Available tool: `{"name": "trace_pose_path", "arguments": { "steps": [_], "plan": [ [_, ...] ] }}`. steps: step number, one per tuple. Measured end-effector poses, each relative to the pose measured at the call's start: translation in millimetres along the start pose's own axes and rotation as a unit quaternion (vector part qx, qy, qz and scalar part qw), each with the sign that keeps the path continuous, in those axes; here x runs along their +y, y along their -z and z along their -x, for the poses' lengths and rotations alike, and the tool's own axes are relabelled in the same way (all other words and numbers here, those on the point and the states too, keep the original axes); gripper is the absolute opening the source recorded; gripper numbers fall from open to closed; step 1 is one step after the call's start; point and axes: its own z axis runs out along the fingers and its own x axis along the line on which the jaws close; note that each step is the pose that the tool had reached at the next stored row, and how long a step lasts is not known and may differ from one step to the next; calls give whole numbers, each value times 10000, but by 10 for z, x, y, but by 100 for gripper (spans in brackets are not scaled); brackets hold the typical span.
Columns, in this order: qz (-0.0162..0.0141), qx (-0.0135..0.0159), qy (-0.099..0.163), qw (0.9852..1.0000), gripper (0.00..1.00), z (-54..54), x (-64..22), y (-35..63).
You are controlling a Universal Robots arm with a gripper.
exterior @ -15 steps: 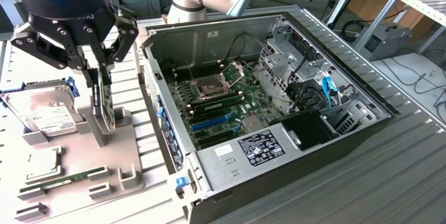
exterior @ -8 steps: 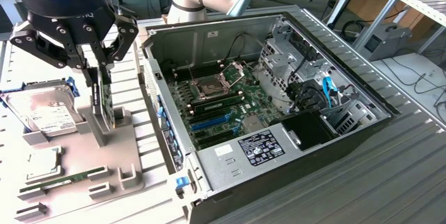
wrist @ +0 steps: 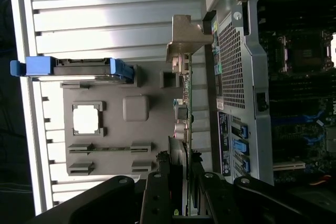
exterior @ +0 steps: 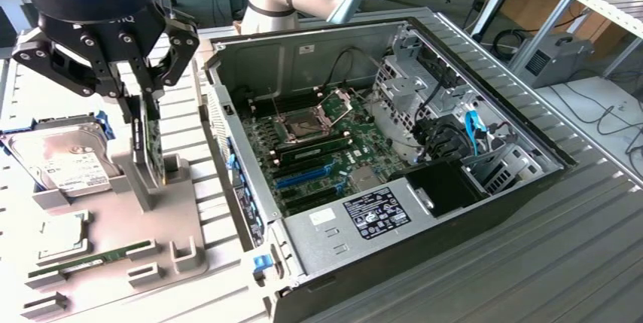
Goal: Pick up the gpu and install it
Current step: 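Pick up the gpu and move the gpu toward the slot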
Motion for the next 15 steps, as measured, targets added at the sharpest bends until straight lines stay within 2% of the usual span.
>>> {"name": "trace_pose_path", "arguments": {
  "steps": [15],
  "plan": [
    [11, 1, 0, 10000, 26, 1, 1, 45]
  ]
}}
